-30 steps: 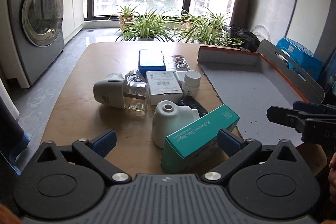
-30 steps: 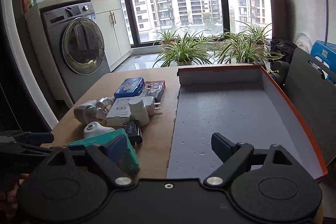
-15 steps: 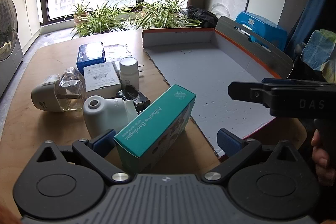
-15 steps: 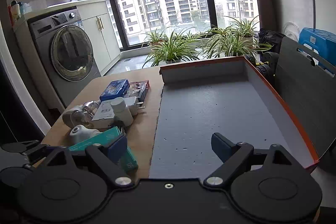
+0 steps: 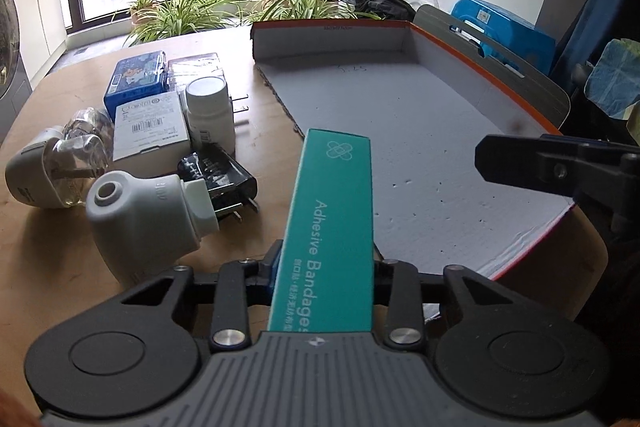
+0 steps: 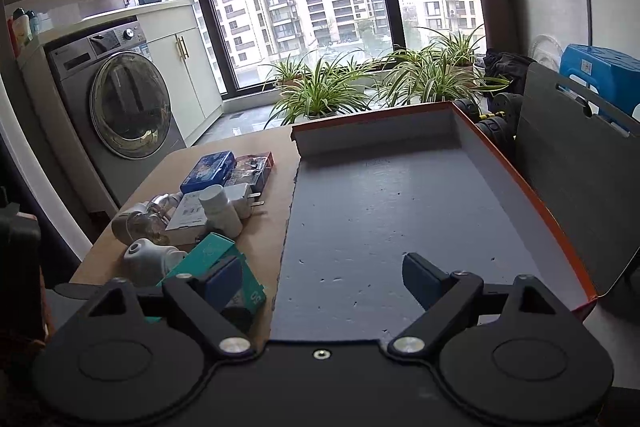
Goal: Organize rigid objects
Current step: 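Grasp the teal Adhesive Bandages box with the left gripper and lift, then carry the bandage box with the left gripper while the right gripper grasps a white plug device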
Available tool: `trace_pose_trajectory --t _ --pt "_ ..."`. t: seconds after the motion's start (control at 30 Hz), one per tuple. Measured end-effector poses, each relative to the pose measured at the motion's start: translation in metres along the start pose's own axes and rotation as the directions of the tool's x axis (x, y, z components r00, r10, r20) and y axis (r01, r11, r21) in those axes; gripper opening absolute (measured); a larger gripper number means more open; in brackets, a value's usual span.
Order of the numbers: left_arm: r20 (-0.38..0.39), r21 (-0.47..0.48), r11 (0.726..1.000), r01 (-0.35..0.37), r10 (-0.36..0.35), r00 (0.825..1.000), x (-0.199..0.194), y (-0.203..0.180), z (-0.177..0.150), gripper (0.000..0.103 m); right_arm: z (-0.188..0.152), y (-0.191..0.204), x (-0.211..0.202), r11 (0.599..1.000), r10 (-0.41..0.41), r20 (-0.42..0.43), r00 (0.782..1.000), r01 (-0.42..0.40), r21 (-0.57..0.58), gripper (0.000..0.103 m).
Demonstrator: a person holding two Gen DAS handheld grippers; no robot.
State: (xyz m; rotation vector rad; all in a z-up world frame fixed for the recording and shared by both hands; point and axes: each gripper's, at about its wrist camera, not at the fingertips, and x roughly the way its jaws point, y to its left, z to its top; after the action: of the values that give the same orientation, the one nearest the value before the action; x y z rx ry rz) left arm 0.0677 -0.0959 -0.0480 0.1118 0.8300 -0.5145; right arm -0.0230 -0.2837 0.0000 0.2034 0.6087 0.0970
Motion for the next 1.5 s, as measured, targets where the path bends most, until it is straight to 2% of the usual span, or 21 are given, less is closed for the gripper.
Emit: trace_pose_trajectory --t 0.4,0.6,0.77,0.93,1.13,1.43,1.47,1.5 --pt "0.043 -0.118 0.992 -0.038 0.043 0.998 -0.033 0.001 -0.004 0.031 -0.003 0.012 -0.002 0.999 0.018 -0.015 1.000 -0.018 -0.045 0.102" --pt "0.077 -0.161 0.983 -0.082 0.095 0.992 -0.069 0.015 -0.026 0.031 -0.007 0.032 0.002 0.992 0.066 -0.049 0.997 -0.071 -0.106 0.102" --pt "0.062 -0.240 0.954 -0.178 0.198 0.978 -0.097 0.049 -0.048 0.031 -0.015 0.067 0.021 0.978 0.146 -0.107 0.983 -0.160 -0.133 0.102" --pt "0.067 -0.340 0.910 -0.238 0.277 0.959 -0.114 0.085 -0.055 0.031 -0.025 0.107 0.046 0.970 0.178 -0.134 0.975 -0.197 -0.143 0.102" --pt "0.087 -0.398 0.884 -0.246 0.303 0.949 -0.117 0.099 -0.055 0.031 -0.032 0.135 0.080 0.981 0.162 -0.160 0.974 -0.177 -0.085 0.102" --pt "0.106 -0.418 0.877 -0.238 0.307 0.946 -0.112 0.106 -0.056 0.032 -0.030 0.149 0.115 0.995 0.103 -0.112 0.988 -0.104 -0.001 0.101" --pt "0.107 -0.415 0.878 -0.239 0.308 0.945 -0.112 0.105 -0.055 0.032 -0.029 0.149 0.117 0.995 0.096 -0.112 0.989 -0.097 -0.002 0.098" --pt "0.109 -0.413 0.879 -0.238 0.308 0.945 -0.111 0.107 -0.056 0.032 -0.028 0.149 0.118 0.996 0.089 -0.112 0.990 -0.090 -0.004 0.084"
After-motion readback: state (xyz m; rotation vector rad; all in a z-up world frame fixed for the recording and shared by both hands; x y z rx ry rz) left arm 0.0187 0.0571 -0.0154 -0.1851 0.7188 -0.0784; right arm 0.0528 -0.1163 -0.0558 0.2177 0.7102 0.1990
